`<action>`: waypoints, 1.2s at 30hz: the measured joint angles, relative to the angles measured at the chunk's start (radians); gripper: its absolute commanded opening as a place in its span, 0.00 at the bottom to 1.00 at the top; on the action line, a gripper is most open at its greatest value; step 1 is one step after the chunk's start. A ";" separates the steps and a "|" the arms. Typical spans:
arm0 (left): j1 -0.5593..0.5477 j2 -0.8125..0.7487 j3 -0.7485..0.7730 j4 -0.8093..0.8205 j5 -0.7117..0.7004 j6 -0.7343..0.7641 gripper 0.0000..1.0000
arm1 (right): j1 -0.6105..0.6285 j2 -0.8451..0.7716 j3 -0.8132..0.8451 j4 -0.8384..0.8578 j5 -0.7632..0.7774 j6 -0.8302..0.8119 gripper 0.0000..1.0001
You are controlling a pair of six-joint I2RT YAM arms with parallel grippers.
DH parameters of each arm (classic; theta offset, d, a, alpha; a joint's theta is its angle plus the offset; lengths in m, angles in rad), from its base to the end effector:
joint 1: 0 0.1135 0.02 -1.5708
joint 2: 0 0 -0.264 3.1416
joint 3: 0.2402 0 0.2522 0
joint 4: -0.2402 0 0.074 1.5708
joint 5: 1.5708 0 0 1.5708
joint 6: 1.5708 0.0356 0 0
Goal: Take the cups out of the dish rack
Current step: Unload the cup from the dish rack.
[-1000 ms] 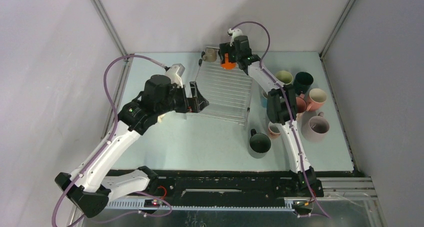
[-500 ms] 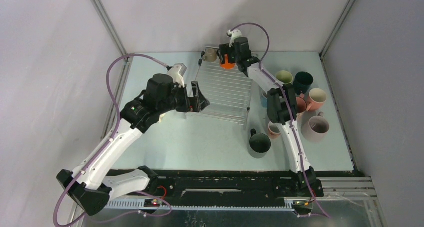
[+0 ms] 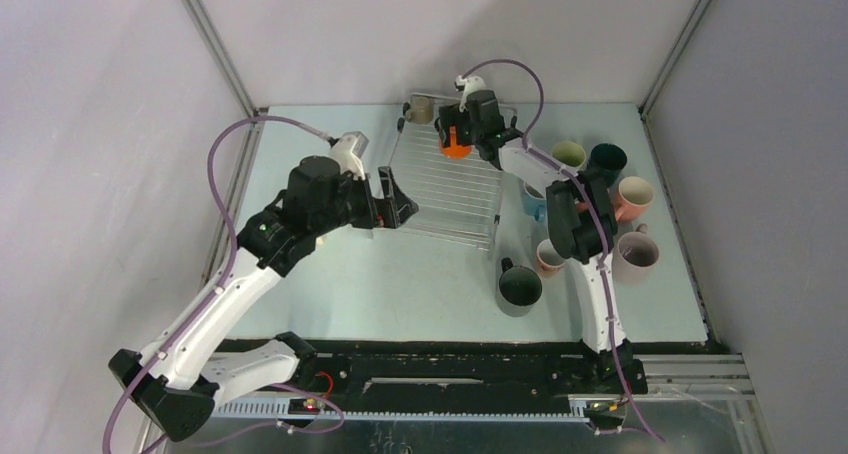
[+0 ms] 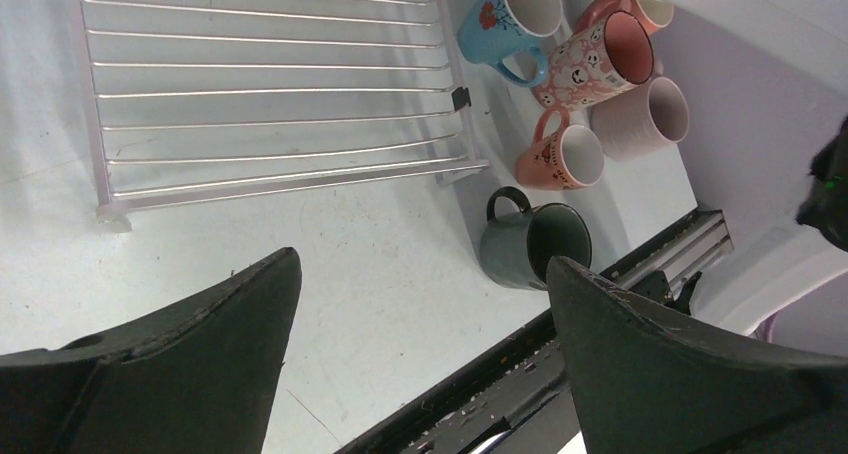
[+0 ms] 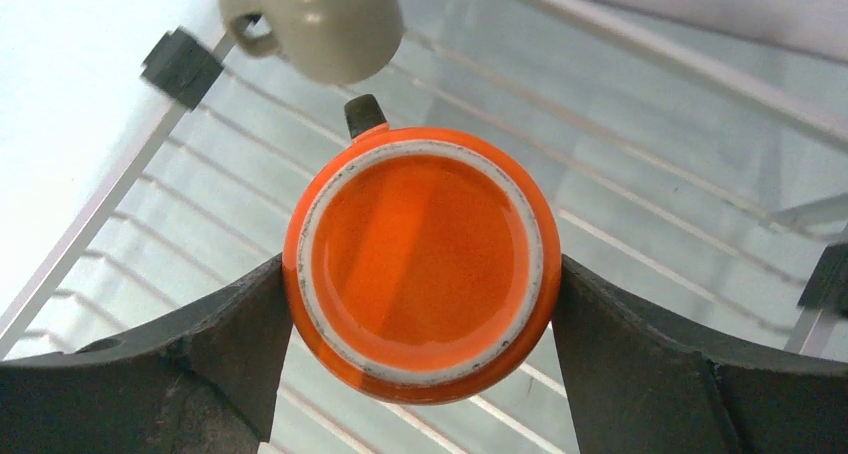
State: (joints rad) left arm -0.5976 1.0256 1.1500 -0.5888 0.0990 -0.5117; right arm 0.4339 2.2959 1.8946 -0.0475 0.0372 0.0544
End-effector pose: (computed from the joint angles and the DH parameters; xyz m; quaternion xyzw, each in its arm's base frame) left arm 0.1770 -0.1248 0.3801 0.0625 0.8479 -0.3122 0.4239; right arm 0.4930 0.2270 0.2231 -0.1500 0.8332 0.1133 0.5200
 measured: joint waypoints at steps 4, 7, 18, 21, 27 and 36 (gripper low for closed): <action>0.000 -0.008 -0.046 0.029 -0.004 -0.019 1.00 | 0.024 -0.066 -0.095 0.015 0.010 0.037 0.31; 0.007 -0.008 -0.086 0.060 -0.014 -0.041 1.00 | 0.035 -0.115 -0.159 0.018 0.008 0.072 0.30; 0.095 0.006 -0.203 0.271 0.014 -0.199 1.00 | 0.046 -0.262 -0.317 0.022 -0.031 0.199 0.23; 0.116 0.023 -0.233 0.367 0.040 -0.265 1.00 | 0.046 -0.283 -0.323 0.023 -0.055 0.235 0.21; 0.141 0.080 -0.281 0.515 0.066 -0.386 0.98 | 0.045 -0.327 -0.351 0.024 -0.118 0.317 0.19; 0.203 0.149 -0.347 0.747 0.127 -0.527 0.92 | 0.025 -0.403 -0.372 0.028 -0.281 0.518 0.13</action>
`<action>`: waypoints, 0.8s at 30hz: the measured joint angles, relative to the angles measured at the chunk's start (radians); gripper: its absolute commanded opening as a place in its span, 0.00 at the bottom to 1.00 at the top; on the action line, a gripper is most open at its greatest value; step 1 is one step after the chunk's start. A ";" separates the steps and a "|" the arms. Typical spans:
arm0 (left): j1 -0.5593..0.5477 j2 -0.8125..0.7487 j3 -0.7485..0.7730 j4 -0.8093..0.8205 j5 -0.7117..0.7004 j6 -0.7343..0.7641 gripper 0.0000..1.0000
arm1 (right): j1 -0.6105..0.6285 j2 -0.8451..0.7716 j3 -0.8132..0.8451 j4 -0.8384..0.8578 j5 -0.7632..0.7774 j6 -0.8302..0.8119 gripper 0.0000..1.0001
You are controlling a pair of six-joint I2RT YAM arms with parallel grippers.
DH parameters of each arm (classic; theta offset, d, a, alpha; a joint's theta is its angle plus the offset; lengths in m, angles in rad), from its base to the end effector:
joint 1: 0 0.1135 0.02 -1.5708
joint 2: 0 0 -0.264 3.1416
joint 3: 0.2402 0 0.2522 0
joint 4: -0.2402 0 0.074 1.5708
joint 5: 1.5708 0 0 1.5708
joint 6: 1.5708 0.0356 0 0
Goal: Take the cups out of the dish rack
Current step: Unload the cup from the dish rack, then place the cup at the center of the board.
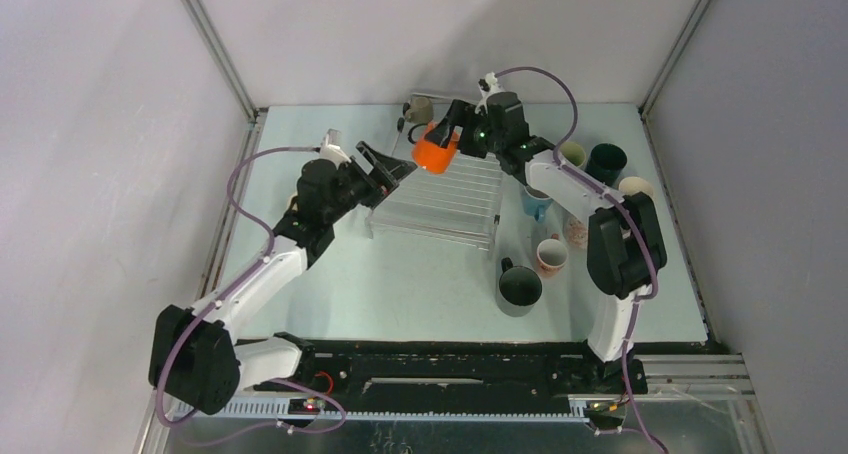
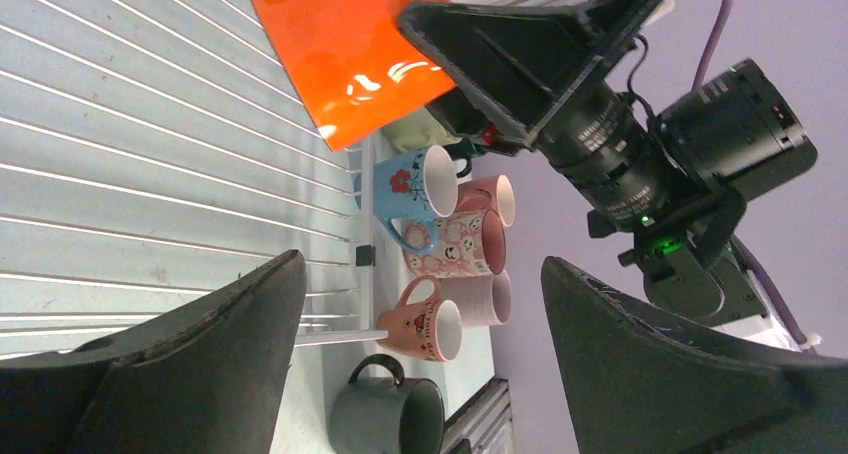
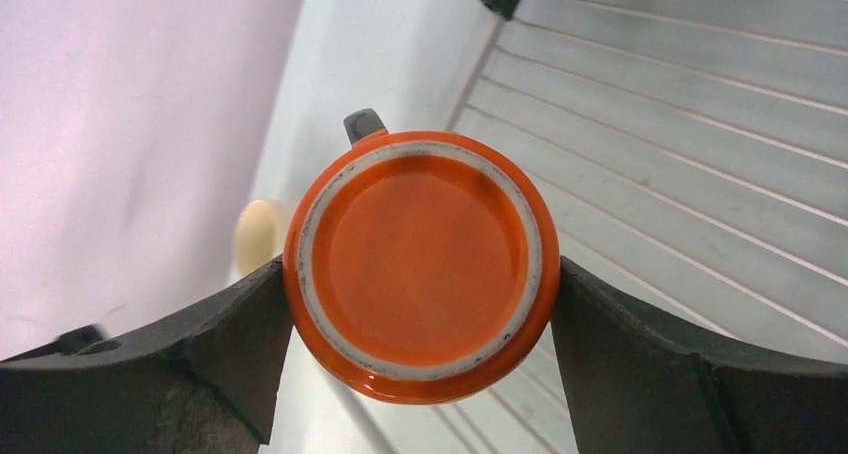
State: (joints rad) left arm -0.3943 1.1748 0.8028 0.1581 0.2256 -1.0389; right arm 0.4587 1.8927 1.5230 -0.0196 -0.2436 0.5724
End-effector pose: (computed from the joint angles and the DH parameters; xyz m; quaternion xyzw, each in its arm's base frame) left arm 0.2503 -0.1128 0.3009 -0.1780 0.7561 -0.4757 0.4127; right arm 0.4033 0.2087 0.2902 -0.0207 0.8269 0.3604 0.4313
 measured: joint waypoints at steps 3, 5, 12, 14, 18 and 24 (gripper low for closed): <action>0.017 0.013 -0.013 0.048 0.019 -0.017 0.91 | -0.001 -0.023 0.000 0.002 -0.045 0.060 0.13; 0.025 0.016 -0.019 0.072 0.026 -0.026 0.89 | -0.001 -0.036 0.000 0.002 -0.074 0.098 0.12; 0.051 0.026 -0.038 0.188 0.070 -0.076 0.80 | 0.000 -0.105 -0.053 0.031 -0.167 0.224 0.12; 0.054 0.044 -0.038 0.236 0.085 -0.099 0.78 | 0.000 -0.122 -0.071 0.049 -0.192 0.254 0.12; 0.054 0.066 -0.038 0.301 0.110 -0.141 0.73 | 0.001 -0.157 -0.108 0.082 -0.235 0.315 0.12; 0.055 0.085 -0.038 0.416 0.145 -0.218 0.64 | 0.010 -0.180 -0.129 0.121 -0.274 0.369 0.12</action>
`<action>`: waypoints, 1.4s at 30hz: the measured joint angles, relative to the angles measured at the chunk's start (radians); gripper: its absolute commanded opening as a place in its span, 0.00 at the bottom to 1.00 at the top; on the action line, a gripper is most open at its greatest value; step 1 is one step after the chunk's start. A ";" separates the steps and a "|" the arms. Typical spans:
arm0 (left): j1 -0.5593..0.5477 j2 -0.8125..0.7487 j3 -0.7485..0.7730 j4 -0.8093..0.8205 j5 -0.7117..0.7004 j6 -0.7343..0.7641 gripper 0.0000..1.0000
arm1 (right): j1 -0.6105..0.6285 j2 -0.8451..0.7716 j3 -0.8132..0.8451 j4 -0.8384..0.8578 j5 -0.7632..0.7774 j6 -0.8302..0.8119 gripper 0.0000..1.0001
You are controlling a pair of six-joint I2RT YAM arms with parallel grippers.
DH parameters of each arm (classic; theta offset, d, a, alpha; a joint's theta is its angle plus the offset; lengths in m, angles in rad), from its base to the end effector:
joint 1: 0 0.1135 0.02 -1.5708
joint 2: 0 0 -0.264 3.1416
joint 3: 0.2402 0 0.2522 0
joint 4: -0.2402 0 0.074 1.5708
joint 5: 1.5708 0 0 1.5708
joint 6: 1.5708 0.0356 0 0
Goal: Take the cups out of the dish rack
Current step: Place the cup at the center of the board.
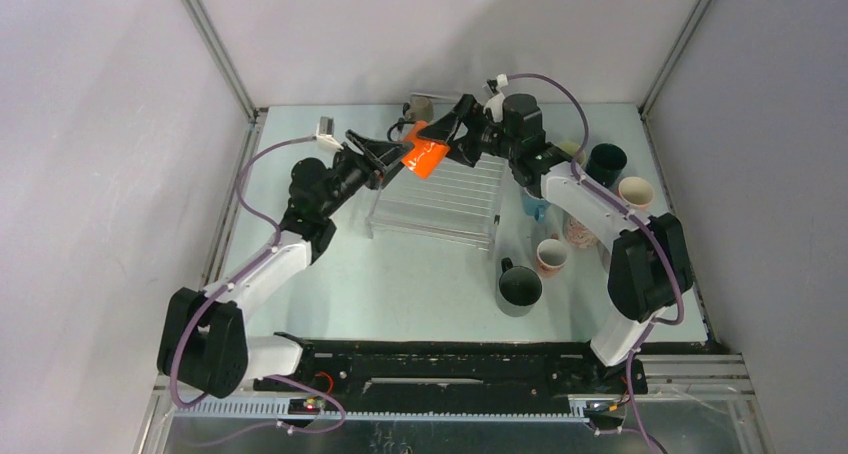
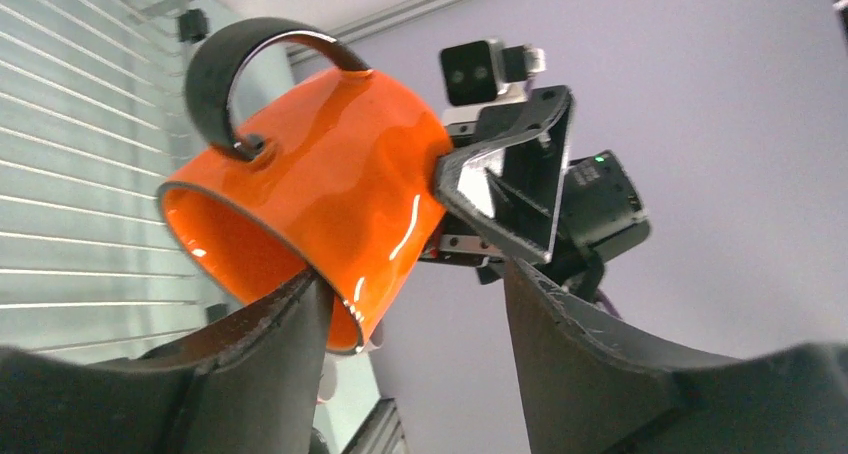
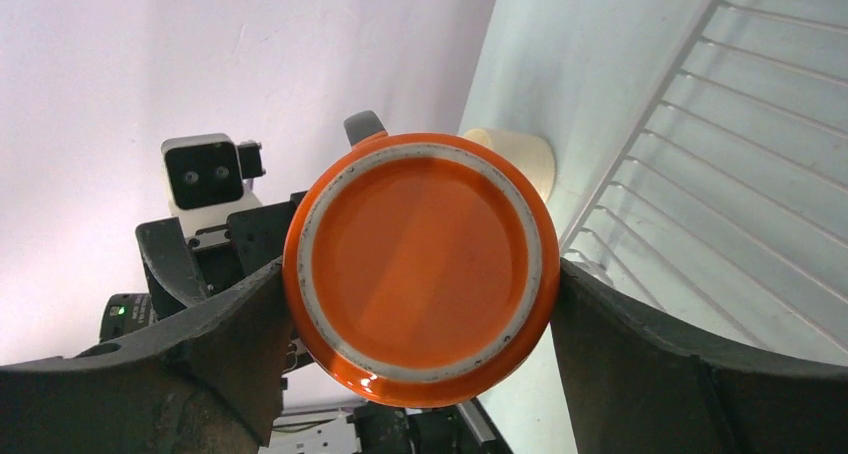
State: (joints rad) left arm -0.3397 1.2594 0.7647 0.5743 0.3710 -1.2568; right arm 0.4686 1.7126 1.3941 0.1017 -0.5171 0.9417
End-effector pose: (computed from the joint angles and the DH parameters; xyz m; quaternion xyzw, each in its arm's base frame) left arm 0.2692 -0.1088 0.3098 -0.1736 0.6579 -0.6044 0.4144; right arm 0.3589 0.2014 0.3325 0.0209 0.7701 0.5443 0.3320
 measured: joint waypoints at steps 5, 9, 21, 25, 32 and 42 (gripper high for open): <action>0.001 0.011 0.000 0.086 0.026 -0.082 0.58 | 0.004 -0.004 -0.013 0.058 -0.030 0.057 0.12; 0.001 0.026 -0.008 0.166 0.042 -0.151 0.52 | 0.006 -0.004 -0.029 0.126 -0.058 0.111 0.12; 0.001 0.045 -0.010 0.237 0.071 -0.227 0.00 | 0.018 -0.004 -0.084 0.288 -0.111 0.277 0.27; 0.001 0.042 -0.009 0.254 0.077 -0.226 0.00 | 0.018 -0.004 -0.085 0.301 -0.121 0.299 0.91; -0.001 -0.007 -0.005 0.157 0.078 -0.154 0.00 | 0.022 -0.006 -0.103 0.304 -0.128 0.284 1.00; 0.003 -0.129 0.042 -0.145 0.055 0.014 0.00 | -0.014 -0.077 -0.172 0.345 -0.133 0.286 1.00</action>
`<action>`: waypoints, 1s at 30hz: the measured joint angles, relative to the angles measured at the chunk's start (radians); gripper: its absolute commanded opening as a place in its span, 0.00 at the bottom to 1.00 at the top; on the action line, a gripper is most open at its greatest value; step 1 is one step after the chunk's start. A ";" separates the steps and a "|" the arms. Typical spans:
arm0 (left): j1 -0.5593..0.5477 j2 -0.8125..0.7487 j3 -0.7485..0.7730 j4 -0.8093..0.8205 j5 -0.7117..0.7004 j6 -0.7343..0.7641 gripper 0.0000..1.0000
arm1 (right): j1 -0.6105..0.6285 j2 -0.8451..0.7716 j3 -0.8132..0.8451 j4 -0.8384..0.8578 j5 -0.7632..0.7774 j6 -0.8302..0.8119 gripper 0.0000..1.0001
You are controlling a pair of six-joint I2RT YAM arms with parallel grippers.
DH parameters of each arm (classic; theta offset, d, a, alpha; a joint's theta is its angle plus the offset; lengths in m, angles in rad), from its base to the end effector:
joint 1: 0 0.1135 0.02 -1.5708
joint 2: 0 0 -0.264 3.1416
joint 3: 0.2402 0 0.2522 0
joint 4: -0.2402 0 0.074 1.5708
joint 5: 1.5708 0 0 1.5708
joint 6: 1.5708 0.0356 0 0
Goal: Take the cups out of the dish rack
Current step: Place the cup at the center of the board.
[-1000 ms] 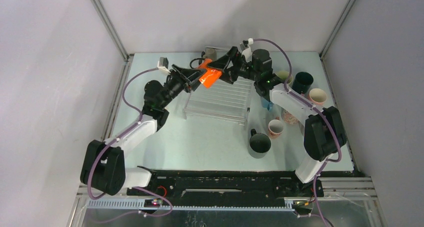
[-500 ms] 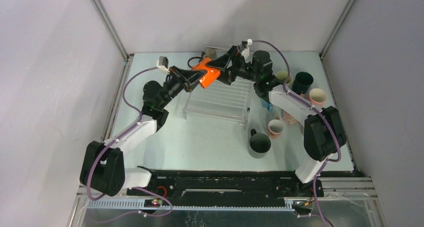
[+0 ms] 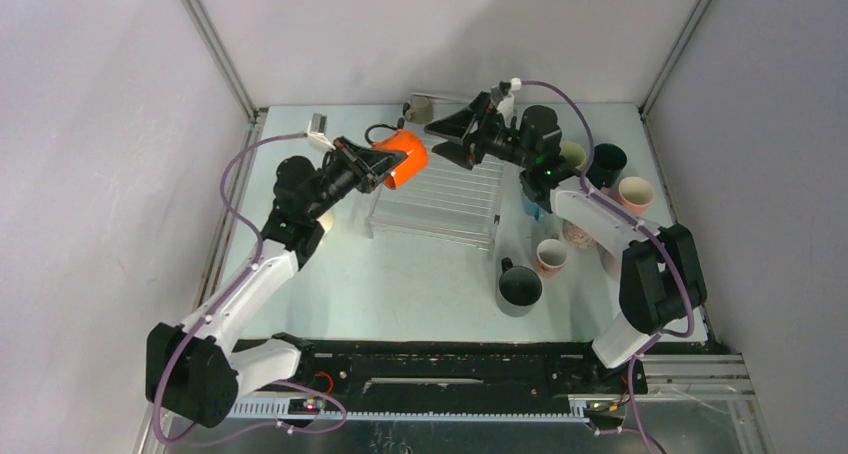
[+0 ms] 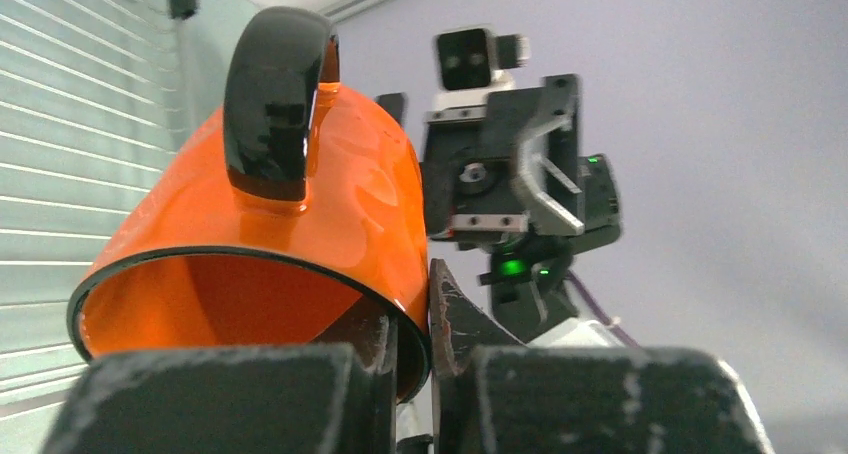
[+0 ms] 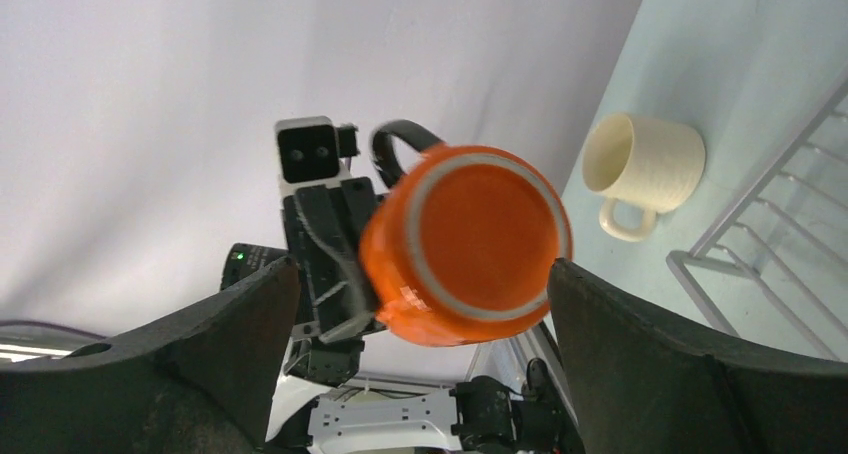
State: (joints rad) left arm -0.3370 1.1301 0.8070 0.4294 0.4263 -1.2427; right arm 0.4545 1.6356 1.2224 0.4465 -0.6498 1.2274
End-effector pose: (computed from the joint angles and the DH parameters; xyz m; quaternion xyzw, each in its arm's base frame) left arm 0.2448 -0.1014 0.3427 -0.1444 0.6564 -0.6158 0.4112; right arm 0.3390 0.1896 0.3369 0.0358 0.6968 0.6556 0.2888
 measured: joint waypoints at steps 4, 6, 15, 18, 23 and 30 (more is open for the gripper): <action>0.000 -0.039 0.059 -0.231 -0.031 0.127 0.00 | -0.022 -0.030 0.000 0.012 -0.002 -0.010 1.00; 0.000 -0.064 0.097 -0.358 -0.053 0.198 0.00 | -0.027 -0.046 0.000 -0.003 0.003 -0.028 1.00; -0.014 -0.227 0.185 -0.930 -0.219 0.489 0.00 | -0.030 -0.076 0.003 -0.200 0.066 -0.215 1.00; -0.045 -0.246 0.185 -1.089 -0.312 0.548 0.00 | -0.030 -0.076 0.018 -0.272 0.086 -0.273 1.00; -0.091 -0.240 0.183 -1.245 -0.422 0.587 0.00 | -0.021 -0.077 0.073 -0.379 0.134 -0.370 1.00; -0.097 -0.190 0.131 -1.271 -0.470 0.598 0.00 | 0.003 -0.126 0.096 -0.492 0.193 -0.459 1.00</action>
State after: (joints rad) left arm -0.4339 0.9405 0.9379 -0.8413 -0.0441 -0.6449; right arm 0.4572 1.5097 1.3186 -0.0456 -0.4572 0.7689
